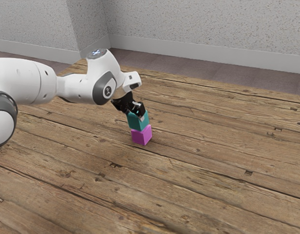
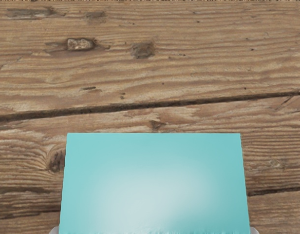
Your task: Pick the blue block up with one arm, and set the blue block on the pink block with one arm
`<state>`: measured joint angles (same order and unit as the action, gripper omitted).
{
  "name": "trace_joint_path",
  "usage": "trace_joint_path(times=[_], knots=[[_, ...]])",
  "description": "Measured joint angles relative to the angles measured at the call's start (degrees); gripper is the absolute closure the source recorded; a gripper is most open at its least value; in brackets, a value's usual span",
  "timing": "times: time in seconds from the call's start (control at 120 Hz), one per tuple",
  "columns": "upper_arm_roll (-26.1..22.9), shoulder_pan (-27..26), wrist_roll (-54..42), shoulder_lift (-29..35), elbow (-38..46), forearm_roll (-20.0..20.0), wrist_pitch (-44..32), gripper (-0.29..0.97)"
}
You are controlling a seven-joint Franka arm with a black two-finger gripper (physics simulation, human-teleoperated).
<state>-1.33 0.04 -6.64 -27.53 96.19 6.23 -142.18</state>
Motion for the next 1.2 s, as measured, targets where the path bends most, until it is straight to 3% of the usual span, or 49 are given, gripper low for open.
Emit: trace_joint_path(times=[0.583, 0.825, 0.983, 1.2], knots=[[0.02, 0.09, 0.18, -1.69, -2.30, -0.47, 0.29, 0.34], [-0.08, -0.12, -0.58, -1.55, -2.39, 0.08, 0.42, 0.11], [-0.08, -0.05, -0.98, 0.26, -2.32, 0.16, 1.17, 0.05], [0.35, -0.50, -1.37, 2.91, -5.30, 0.14, 9.89, 0.02]])
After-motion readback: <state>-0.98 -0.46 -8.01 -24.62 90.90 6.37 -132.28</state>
